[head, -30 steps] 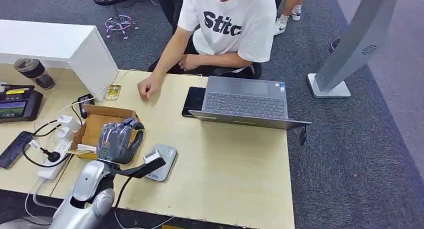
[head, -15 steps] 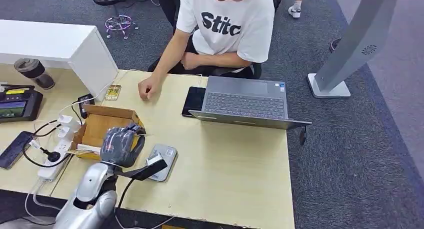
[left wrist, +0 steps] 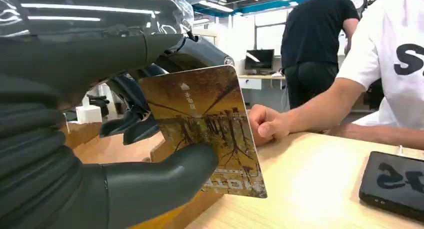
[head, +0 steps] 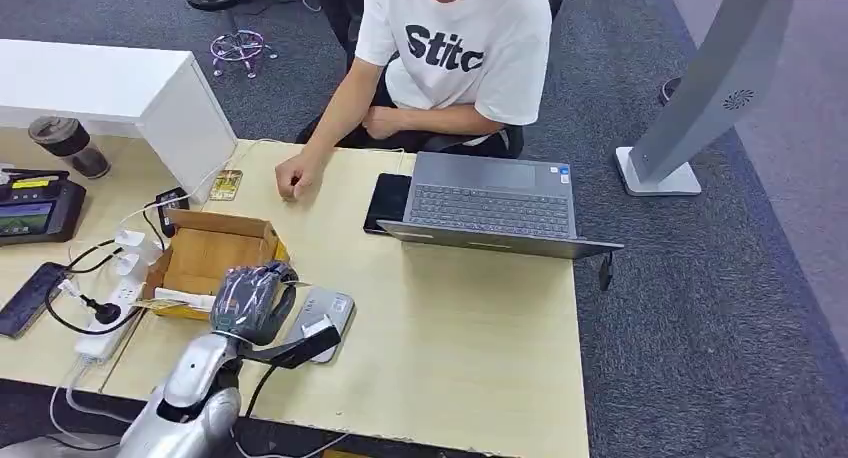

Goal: Pass the card to the sensor for recognition and then transmit it.

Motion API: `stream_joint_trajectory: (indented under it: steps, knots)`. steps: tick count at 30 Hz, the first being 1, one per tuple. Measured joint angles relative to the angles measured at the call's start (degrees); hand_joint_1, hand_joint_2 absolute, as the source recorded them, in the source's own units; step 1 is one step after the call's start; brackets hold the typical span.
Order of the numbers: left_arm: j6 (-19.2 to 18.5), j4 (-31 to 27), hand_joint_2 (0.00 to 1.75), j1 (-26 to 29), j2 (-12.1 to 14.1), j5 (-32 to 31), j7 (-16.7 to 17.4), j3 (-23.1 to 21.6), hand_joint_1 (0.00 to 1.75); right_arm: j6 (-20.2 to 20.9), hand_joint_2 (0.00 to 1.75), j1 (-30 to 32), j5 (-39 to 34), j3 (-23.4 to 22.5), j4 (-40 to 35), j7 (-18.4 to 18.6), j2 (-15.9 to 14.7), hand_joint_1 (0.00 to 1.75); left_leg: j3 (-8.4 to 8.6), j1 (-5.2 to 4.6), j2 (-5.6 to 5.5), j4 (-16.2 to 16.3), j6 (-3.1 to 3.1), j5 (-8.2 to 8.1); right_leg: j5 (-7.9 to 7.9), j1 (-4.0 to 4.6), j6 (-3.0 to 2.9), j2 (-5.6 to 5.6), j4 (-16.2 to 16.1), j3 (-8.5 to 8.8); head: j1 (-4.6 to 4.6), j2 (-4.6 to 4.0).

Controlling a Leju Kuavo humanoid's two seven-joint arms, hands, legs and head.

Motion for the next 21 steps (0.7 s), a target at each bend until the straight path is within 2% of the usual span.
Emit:
stream_joint_trajectory:
  steps: [14,21]
  knots:
    - [-0.55,3.08,1.75,-0.15,-1.42,-1.4,-0.07,-2.06,1.75,0.0,1.75,-0.02,0.31,0.76,0.0,0.57,-0.18,0.0,0.0,0.0,0.0,0.0,0.0,0.0,0.0,0.0,0.0,0.0,0.0,-0.01,0.0,0.0]
    - [-1.33,6.03,1.75,-0.64,-1.79,-2.97,-0.31,-4.43,1.75,0.0,1.75,-0.03,-0.43,0.76,0.0,0.55,-0.37,0.0,0.0,0.0,0.0,0.0,0.0,0.0,0.0,0.0,0.0,0.0,0.0,0.0,0.0,0.0]
